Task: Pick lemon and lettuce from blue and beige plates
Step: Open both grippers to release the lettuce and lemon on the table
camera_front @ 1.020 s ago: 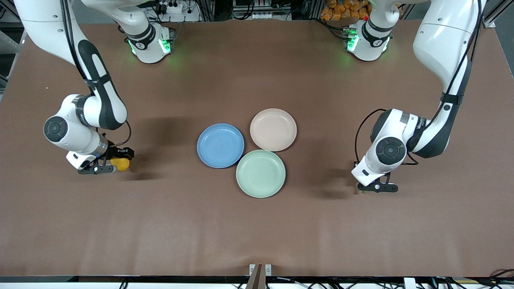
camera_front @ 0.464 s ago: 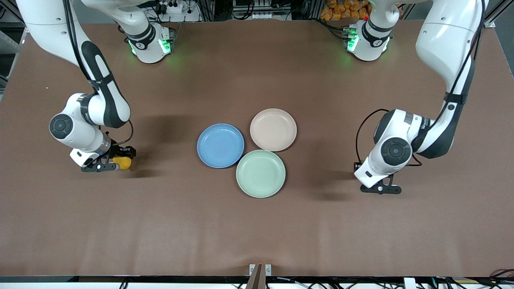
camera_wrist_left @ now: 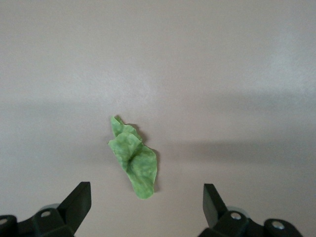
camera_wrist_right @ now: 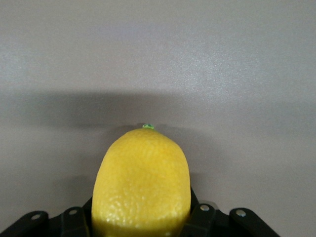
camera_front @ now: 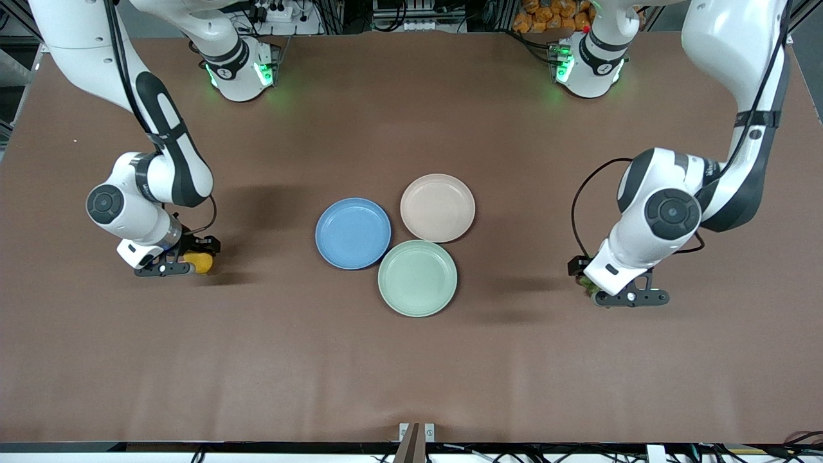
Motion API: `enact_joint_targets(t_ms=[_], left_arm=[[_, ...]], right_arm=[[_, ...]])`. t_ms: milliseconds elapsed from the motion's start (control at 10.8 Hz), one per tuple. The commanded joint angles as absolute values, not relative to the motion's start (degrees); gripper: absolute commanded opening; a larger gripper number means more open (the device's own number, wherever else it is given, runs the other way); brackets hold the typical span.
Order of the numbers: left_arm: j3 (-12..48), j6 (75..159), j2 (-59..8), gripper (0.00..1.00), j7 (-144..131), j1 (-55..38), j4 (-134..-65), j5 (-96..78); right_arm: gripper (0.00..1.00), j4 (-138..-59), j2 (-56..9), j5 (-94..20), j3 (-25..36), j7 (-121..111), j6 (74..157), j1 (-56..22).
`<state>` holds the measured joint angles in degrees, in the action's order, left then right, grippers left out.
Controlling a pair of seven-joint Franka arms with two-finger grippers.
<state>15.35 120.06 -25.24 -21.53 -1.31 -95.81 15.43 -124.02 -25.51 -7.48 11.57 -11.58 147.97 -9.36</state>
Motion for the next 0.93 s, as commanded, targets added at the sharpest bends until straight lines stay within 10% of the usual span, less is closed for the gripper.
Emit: enact_joint_targets(t_ms=[0,371,835], left_arm=[[15.6,119.9,-23.8,1.00,-21.4,-0.7,-96.9,14.0],[15.6,119.8,-23.9,1.00,-21.1,-0.1,-97.0,14.0],[15.6,119.7,-24.2,1.00,-21.1,0.2,-97.2,13.9]], right_arm=[[0.61,-124.5,-25.8,-7.6,11.2,-11.8,149.2,-9.2],[1.00,-124.1,-26.1,-7.6,11.2,-11.4,149.2,-9.2],[1.00,-122.7,-25.9,-7.6,11.2,-11.3,147.1,-9.2]])
